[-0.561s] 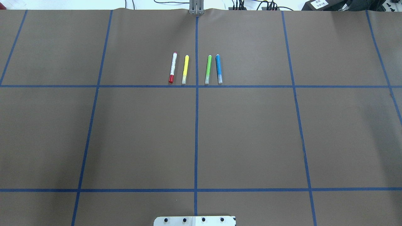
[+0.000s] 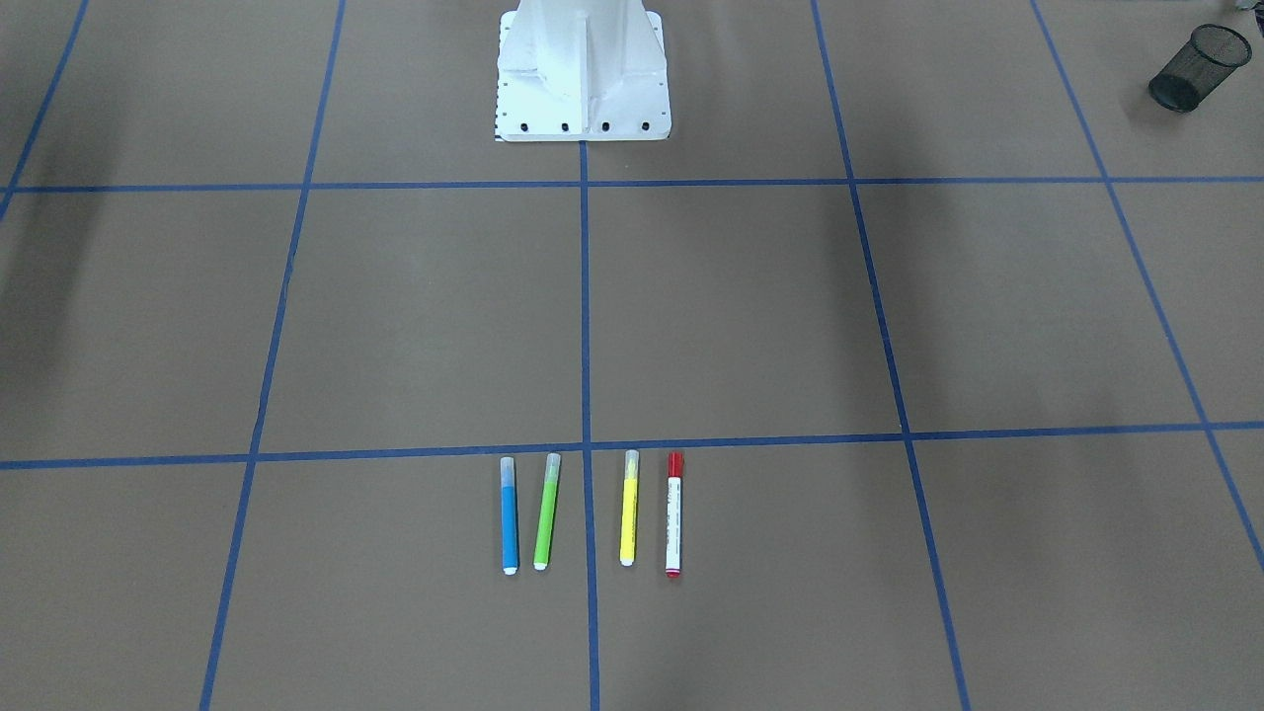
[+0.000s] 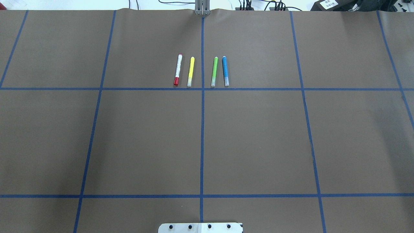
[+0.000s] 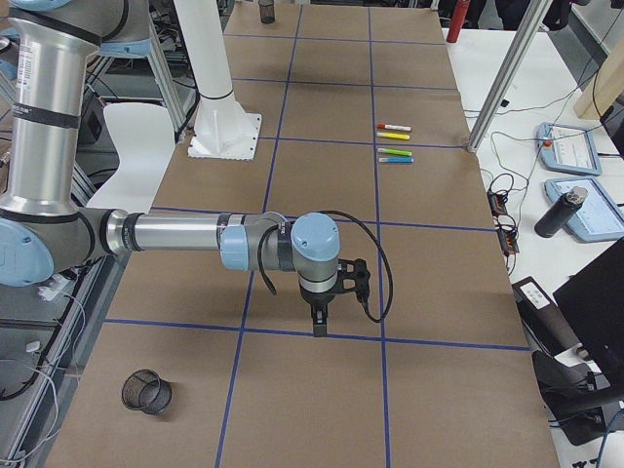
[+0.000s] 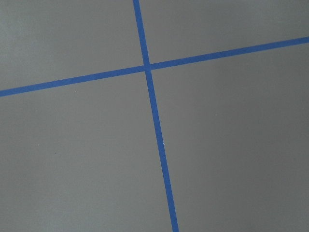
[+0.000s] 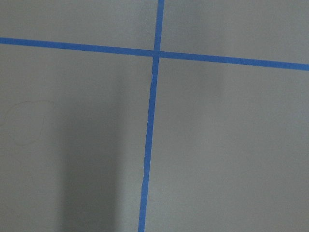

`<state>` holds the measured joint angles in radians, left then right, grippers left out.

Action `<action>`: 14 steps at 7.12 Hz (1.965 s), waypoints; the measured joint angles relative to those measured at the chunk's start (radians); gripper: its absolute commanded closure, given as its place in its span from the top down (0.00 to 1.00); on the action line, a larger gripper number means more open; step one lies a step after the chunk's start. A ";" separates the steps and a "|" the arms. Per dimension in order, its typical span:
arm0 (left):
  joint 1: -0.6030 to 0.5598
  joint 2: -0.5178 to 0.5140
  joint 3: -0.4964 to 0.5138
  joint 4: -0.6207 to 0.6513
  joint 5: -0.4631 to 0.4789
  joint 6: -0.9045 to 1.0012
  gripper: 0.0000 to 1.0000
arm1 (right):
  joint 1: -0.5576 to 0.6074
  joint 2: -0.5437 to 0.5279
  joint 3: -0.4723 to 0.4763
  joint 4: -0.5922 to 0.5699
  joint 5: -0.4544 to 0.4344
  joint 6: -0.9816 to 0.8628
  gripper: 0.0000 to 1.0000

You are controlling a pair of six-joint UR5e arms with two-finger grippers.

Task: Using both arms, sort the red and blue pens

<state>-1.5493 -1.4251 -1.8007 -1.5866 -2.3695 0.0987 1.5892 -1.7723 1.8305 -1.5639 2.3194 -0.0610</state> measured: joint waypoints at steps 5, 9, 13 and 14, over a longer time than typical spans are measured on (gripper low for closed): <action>0.000 -0.114 0.012 -0.020 0.004 -0.006 1.00 | -0.009 0.087 0.008 0.230 0.093 0.047 1.00; 0.000 -0.166 0.024 -0.081 -0.005 -0.020 1.00 | -0.131 0.235 0.015 0.288 0.127 0.206 0.99; 0.000 -0.153 0.079 -0.230 -0.004 -0.021 1.00 | -0.550 0.522 0.027 0.244 -0.134 0.653 0.98; 0.000 -0.152 0.088 -0.243 -0.004 -0.021 1.00 | -0.649 0.601 0.023 0.160 -0.222 0.781 0.99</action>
<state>-1.5493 -1.5769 -1.7124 -1.8296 -2.3731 0.0781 0.9398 -1.1718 1.8532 -1.4040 2.0970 0.7202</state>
